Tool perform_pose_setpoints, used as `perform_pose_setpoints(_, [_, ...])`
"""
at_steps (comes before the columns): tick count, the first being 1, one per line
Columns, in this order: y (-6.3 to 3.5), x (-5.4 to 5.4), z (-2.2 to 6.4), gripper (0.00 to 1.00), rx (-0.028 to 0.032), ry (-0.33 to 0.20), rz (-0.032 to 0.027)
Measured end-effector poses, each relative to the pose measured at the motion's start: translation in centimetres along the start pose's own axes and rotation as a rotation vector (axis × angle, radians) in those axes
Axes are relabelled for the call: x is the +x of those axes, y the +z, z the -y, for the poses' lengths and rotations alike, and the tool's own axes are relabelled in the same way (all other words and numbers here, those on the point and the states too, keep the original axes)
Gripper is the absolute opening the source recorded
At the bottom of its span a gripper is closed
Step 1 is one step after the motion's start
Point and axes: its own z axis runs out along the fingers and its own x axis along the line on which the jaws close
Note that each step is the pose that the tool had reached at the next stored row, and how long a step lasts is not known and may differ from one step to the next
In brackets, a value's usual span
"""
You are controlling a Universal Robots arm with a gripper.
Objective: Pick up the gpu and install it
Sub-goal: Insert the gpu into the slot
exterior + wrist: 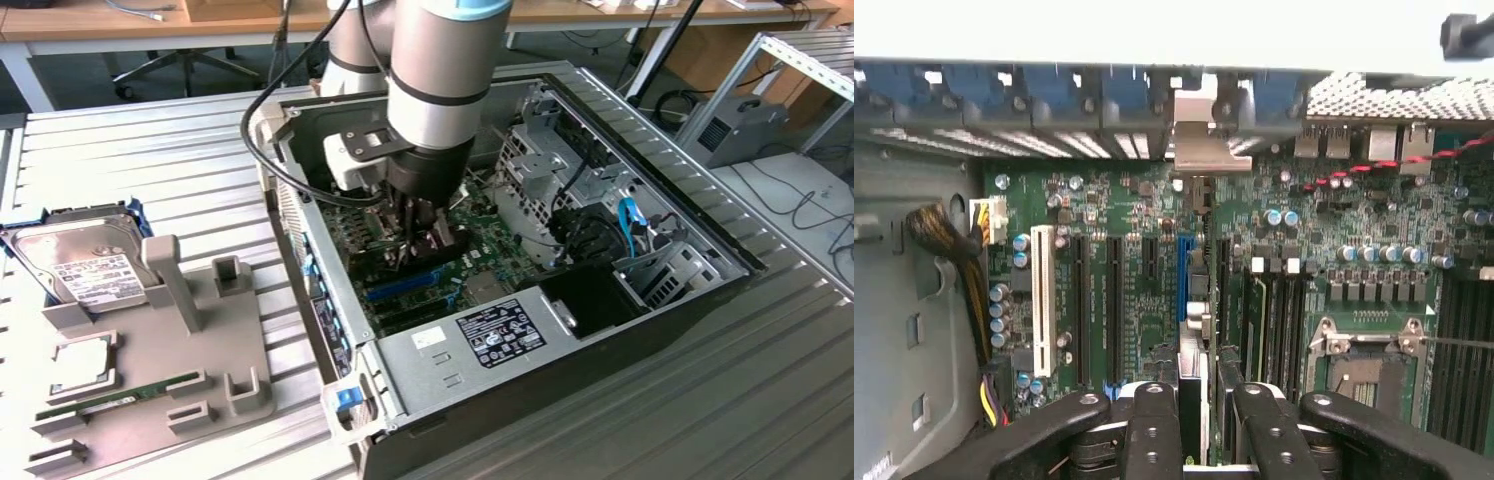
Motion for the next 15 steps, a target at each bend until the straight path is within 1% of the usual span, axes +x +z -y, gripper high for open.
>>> perform_pose_setpoints(3, [0.01,0.0,-0.12,0.26,-0.0001,0.000,-0.0012])
perform_pose_setpoints(4, [0.12,0.1,-0.26,0.26,-0.0005,-0.001,-0.0182])
perform_pose_setpoints(5, [0.16,0.1,-1.10,0.26,-0.0004,-0.001,-0.0181])
perform_pose_setpoints(6, [0.64,0.2,-1.13,0.26,-0.0004,-0.001,-0.0182])
perform_pose_setpoints(7, [0.80,0.2,-1.13,0.26,-0.0003,-0.001,-0.0182])
perform_pose_setpoints(8, [1.22,0.2,-1.15,0.26,-0.0007,-0.001,-0.0190])
perform_pose_setpoints(9, [1.37,0.3,-1.18,0.26,0.0002,0.000,-0.0189])
perform_pose_setpoints(10, [0.83,0.3,-1.17,0.26,0.0011,0.005,-0.0190])
perform_pose_setpoints(11, [1.02,0.3,-1.17,0.26,0.0011,0.026,-0.0198])
perform_pose_setpoints(12, [1.43,0.3,-1.18,0.26,0.0001,0.026,-0.0199])
perform_pose_setpoints(14, [1.88,0.4,-1.09,0.26,-0.0013,0.026,-0.0205])
perform_pose_setpoints(15, [1.91,0.3,-1.09,0.33,-0.0009,0.026,-0.0199])
